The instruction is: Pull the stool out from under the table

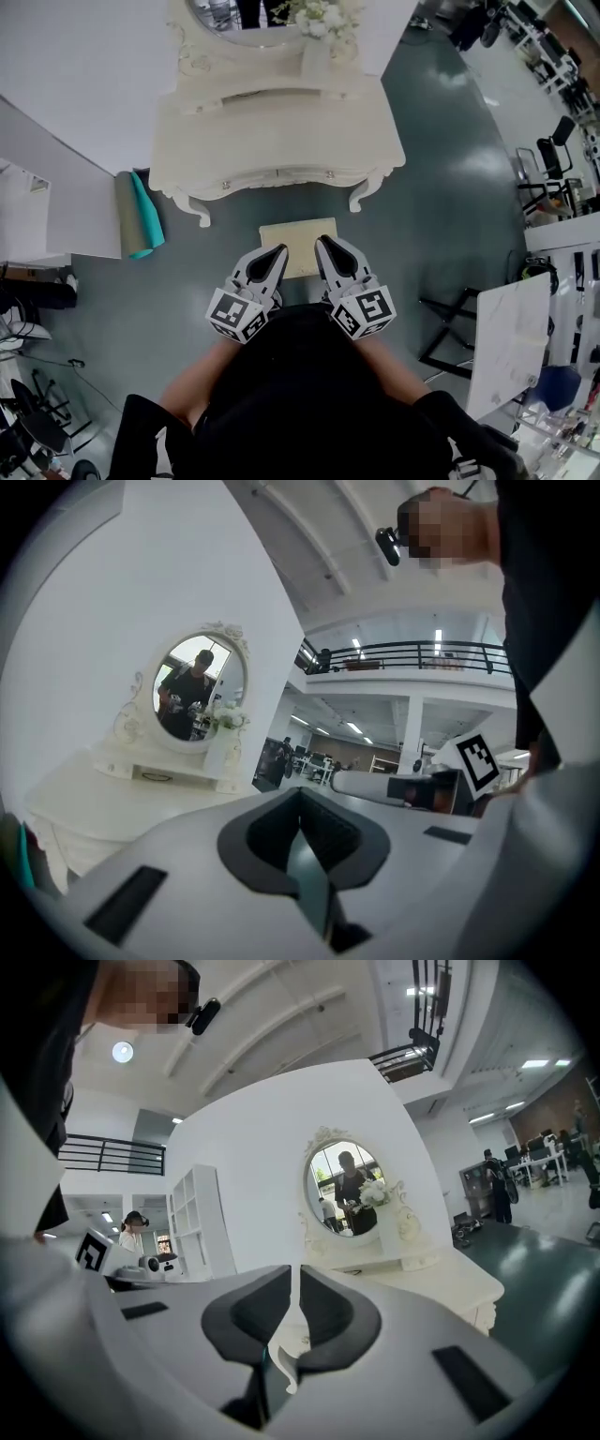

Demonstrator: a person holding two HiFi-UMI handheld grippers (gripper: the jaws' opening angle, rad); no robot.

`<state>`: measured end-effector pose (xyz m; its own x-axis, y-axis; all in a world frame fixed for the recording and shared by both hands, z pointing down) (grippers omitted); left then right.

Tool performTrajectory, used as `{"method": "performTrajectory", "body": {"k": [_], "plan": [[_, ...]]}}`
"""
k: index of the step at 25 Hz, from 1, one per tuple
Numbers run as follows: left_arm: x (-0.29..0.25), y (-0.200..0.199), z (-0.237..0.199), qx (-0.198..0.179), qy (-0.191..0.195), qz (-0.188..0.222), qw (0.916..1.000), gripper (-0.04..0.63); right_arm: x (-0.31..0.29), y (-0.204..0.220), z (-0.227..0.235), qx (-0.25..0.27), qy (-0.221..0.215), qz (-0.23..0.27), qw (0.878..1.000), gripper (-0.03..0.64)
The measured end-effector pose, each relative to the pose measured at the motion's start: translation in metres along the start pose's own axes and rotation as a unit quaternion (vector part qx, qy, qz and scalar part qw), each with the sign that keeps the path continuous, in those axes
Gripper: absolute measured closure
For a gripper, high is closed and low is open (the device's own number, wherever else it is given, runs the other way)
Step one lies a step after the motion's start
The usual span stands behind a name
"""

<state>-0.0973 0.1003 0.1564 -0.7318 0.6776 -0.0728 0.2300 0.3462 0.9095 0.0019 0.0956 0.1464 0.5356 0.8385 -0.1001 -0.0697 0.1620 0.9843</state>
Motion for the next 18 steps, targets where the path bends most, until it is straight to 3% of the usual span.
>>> {"method": "performTrajectory", "body": {"k": [6,11,18], "plan": [[0.007,-0.030,-0.014,-0.031,-0.045,-0.006,0.9985,0.580,-0.019,-0.032,-0.014,0.052,0.000,0.031,0.998,0.595],[0.006,-0.039,-0.017,-0.051,-0.070,0.006,0.9962,0.581,-0.027,-0.043,-0.028,0.092,-0.002,0.025,0.995,0.598],[0.007,-0.036,-0.017,-0.063,-0.085,0.014,0.9943,0.580,-0.029,-0.036,-0.032,0.103,0.005,0.002,0.995,0.598]]}}
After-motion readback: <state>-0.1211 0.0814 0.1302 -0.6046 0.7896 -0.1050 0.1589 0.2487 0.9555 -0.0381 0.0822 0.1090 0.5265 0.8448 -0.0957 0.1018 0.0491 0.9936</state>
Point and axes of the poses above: the fingertips, and each gripper's own axes: x backward along the fingers, z to its right, y out of its underside, the point moved 2 cm from there along x, backward along the fingers, and after that the axes turned 7 degrees about x, right-handed, at the moved point
